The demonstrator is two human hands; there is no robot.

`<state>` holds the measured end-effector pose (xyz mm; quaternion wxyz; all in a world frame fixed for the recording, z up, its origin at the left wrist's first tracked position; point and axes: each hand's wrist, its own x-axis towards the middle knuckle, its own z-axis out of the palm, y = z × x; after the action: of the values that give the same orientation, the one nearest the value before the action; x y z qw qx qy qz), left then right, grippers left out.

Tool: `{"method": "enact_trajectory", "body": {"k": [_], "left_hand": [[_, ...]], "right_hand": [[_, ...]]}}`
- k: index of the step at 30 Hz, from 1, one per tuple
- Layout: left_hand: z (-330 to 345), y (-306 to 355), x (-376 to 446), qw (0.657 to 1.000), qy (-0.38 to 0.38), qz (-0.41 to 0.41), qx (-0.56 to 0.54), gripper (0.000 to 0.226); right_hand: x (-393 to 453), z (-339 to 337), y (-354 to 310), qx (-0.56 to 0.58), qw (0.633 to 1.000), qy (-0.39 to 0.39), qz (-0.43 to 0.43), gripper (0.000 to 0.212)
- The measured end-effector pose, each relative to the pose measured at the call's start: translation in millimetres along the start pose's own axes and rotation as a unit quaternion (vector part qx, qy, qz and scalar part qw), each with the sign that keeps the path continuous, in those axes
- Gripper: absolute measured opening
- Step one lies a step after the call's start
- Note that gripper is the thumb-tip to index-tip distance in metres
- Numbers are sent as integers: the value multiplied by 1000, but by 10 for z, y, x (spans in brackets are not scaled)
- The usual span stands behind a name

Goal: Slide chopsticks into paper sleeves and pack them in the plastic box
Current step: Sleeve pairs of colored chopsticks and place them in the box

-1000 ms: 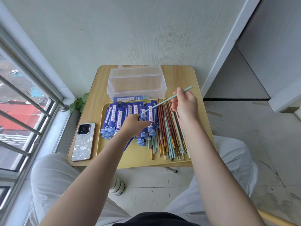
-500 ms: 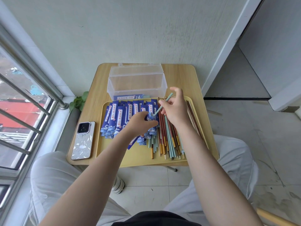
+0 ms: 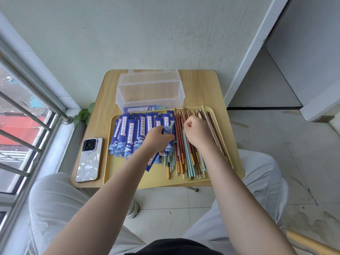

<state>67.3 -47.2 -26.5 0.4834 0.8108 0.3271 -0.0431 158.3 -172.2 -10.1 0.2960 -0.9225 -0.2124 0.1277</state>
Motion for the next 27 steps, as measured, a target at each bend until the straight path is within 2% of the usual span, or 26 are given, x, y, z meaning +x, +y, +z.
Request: {"method": "enact_trajectory", "body": {"k": [3, 6, 8, 15, 20, 27], "left_hand": [[119, 24, 47, 999, 5, -11, 34, 17], [237, 80, 96, 998, 3, -1, 69, 16], [295, 108, 115, 996, -2, -3, 93, 19], [341, 58, 142, 993, 17, -43, 107, 16], [329, 60, 155, 994, 3, -59, 95, 16], [325, 59, 173, 994, -6, -65, 93, 15]], "right_hand": [[-58, 81, 66, -146, 985, -85, 36, 19], [-135, 121, 64, -195, 973, -116, 49, 5], [-168, 136, 74, -188, 975, -110, 36, 5], [-202, 176, 95, -97, 989, -108, 14, 42], [-188, 141, 99, -62, 991, -117, 24, 45], [-80, -33, -3, -98, 969, -224, 23, 76]]}}
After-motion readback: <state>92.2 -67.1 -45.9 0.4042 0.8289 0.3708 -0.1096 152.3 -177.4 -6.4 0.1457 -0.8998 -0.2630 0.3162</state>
